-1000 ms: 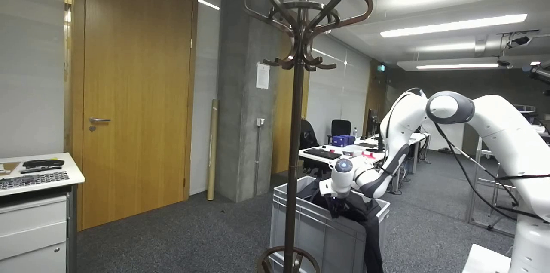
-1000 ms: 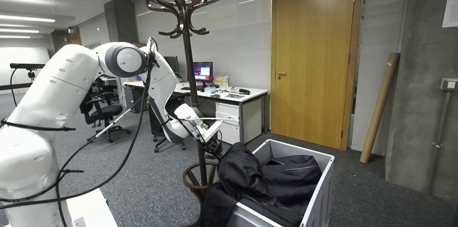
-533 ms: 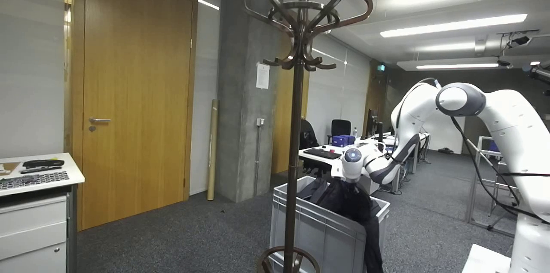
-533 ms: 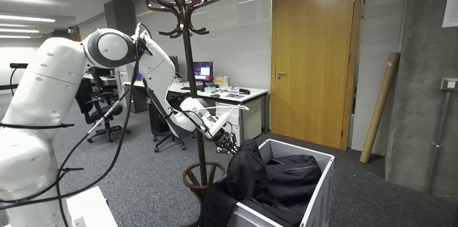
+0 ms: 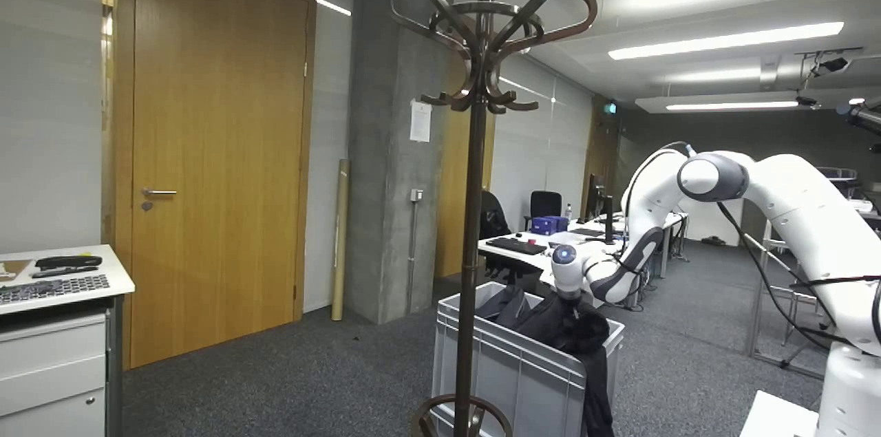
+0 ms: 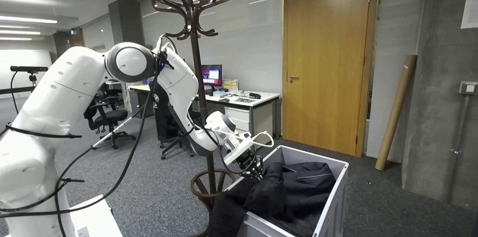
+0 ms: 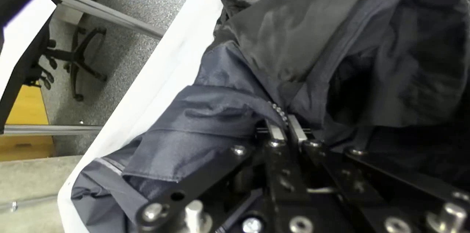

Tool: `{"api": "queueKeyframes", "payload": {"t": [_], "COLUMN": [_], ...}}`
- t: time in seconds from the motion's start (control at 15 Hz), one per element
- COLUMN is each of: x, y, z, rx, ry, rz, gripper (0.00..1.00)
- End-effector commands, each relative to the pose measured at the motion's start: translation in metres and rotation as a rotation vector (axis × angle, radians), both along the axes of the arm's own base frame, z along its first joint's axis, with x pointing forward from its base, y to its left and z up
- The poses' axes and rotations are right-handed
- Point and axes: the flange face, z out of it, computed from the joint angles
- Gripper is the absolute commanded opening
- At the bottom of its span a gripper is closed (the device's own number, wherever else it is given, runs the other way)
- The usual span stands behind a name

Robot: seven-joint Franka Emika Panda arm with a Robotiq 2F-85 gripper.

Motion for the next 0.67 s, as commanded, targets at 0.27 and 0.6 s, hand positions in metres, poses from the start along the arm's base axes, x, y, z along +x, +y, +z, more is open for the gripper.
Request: {"api": "queueKeyframes", "payload": {"t": [0.27, 0.6], "x": [0.063, 0.083], "y": [-0.005, -0.004], "z": [0.0, 0.008], "rx": [0.203, 0.328], "ry": [-0.19, -0.274], "rz": [-0.251, -0.323], "gripper": [0.02, 0.33]}}
